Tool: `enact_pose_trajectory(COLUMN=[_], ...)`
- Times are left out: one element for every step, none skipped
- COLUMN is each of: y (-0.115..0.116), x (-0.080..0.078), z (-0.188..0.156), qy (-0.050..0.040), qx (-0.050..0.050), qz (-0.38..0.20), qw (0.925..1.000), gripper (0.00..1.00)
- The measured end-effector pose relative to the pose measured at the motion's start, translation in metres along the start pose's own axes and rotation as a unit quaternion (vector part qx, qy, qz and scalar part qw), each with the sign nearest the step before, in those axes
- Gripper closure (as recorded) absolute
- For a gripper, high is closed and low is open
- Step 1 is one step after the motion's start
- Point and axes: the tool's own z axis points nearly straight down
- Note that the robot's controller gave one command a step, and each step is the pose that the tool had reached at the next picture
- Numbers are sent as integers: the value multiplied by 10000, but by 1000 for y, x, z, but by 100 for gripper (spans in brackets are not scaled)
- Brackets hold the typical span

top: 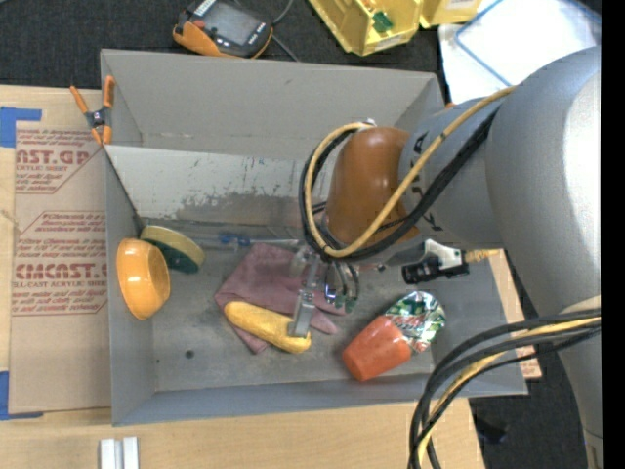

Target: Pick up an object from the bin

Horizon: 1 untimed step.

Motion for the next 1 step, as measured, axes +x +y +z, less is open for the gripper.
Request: enact_pose_trajectory(y=[-8], x=[-6], z=[26], qy=[-3], qx=[-22], qz=[825], qw=[9966], gripper=[0])
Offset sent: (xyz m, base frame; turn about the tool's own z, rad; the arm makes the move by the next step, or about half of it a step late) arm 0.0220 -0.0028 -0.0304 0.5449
